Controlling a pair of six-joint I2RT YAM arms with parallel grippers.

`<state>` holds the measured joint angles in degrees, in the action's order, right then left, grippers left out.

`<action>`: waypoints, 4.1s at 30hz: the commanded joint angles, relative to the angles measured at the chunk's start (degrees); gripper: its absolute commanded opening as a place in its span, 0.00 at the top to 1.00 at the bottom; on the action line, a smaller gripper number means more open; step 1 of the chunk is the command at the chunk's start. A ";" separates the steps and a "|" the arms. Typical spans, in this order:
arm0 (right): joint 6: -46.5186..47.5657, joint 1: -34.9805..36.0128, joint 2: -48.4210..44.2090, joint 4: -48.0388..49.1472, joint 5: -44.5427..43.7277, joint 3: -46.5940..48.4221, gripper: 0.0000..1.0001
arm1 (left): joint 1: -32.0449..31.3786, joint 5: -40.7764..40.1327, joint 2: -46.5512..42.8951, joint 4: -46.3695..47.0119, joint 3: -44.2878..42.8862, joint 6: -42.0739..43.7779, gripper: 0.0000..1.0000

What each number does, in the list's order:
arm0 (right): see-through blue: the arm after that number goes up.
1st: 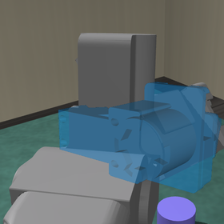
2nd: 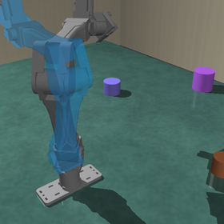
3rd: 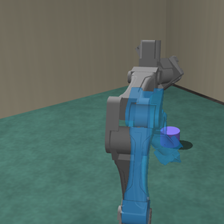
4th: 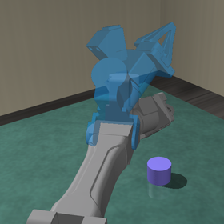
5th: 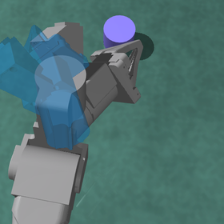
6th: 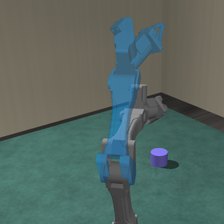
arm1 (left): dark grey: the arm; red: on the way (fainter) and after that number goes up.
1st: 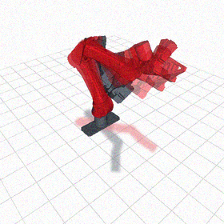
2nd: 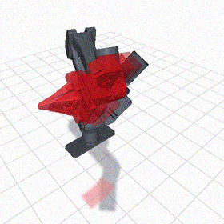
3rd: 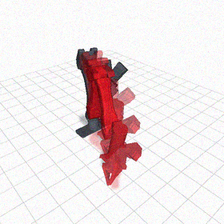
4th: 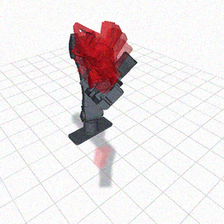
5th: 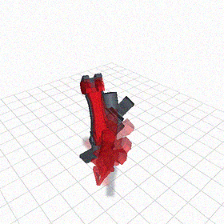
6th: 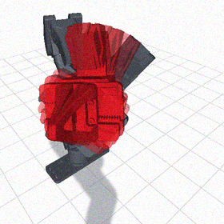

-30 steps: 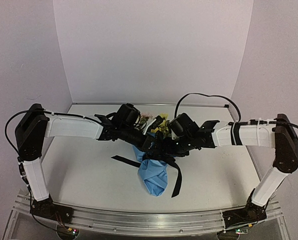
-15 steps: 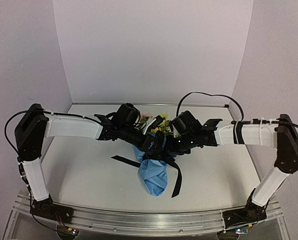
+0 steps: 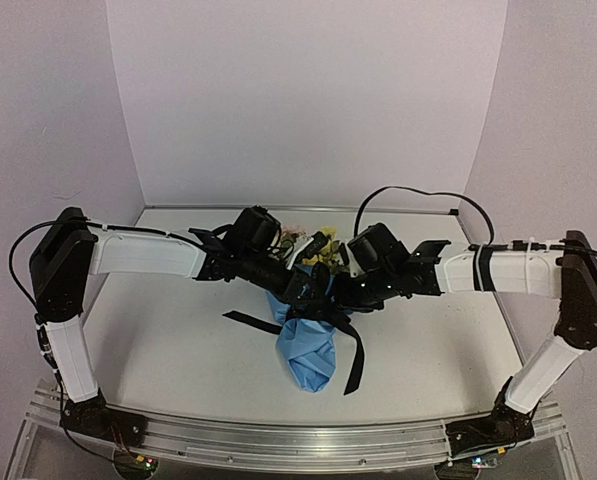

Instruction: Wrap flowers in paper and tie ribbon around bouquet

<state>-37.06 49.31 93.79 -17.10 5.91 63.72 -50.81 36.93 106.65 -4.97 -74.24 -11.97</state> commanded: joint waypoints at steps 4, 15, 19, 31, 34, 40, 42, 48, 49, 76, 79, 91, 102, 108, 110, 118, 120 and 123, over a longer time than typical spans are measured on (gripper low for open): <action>2.29 -1.54 4.75 0.94 1.75 3.99 0.58 | 0.01 0.72 -1.71 -0.05 -2.32 0.72 1.00; 1.91 -1.55 2.29 1.01 2.80 3.16 0.96 | 0.01 1.10 -1.03 -0.77 -2.91 1.10 1.00; 2.01 -1.55 1.21 1.12 3.00 2.12 1.00 | 0.01 1.21 -0.80 -0.94 -3.15 1.15 1.00; 3.08 -1.56 -1.87 3.34 6.72 -3.16 1.00 | 0.01 2.68 0.34 -1.87 -4.36 1.40 1.00; 3.64 -1.54 -1.62 4.25 8.44 -4.52 1.00 | 0.01 3.39 0.97 -2.58 -4.95 1.85 1.00; 4.91 -1.55 -1.15 5.12 10.12 -6.27 1.00 | -0.08 2.96 2.15 -3.20 -5.58 2.61 1.00; 5.05 -1.55 -1.03 5.31 10.33 -6.48 0.99 | -0.08 2.49 2.58 -3.27 -5.86 2.73 1.00; 5.64 -1.52 -0.34 5.81 12.35 -6.03 0.86 | -0.08 1.44 3.28 -3.60 -6.64 3.05 1.00; 5.50 -1.52 -0.13 5.80 12.35 -5.91 0.82 | -0.09 1.31 3.38 -3.67 -6.76 3.15 1.00; -18.23 -4.12 3.42 21.33 20.30 -10.12 0.28 | -0.09 0.31 2.01 -2.81 -5.80 3.90 1.00; -21.28 -4.77 3.37 24.20 19.81 -11.67 0.28 | -0.09 -1.96 0.94 -1.13 -4.23 2.92 1.00; -27.85 -5.58 3.31 32.81 17.52 -14.29 0.21 | 0.94 -5.28 -5.45 8.82 6.36 -3.73 1.00; -29.93 -5.54 2.99 34.19 18.42 -15.38 0.20 | 0.94 -1.36 -7.73 13.04 9.83 -0.54 0.99; -31.60 -5.22 2.03 33.45 18.82 -17.50 0.23 | 0.83 3.07 -9.98 17.56 13.73 5.72 0.98; -31.87 -5.15 0.92 33.43 18.45 -18.18 0.23 | 0.65 3.61 -10.33 17.26 13.83 8.27 0.97; -30.92 -5.10 -6.28 28.78 13.59 -18.22 0.22 | -0.10 1.05 -6.59 6.09 6.39 15.63 0.97; -30.00 -5.10 -8.36 24.66 10.91 -17.49 0.22 | -0.46 0.13 -5.25 2.26 3.96 17.18 0.96; -29.67 -5.12 -11.78 21.38 6.78 -17.96 0.21 | -1.44 -2.18 -3.30 -2.32 0.41 19.39 0.95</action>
<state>-68.07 43.81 86.77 10.00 19.80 45.10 -50.98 37.40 101.08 -0.21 -67.93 2.25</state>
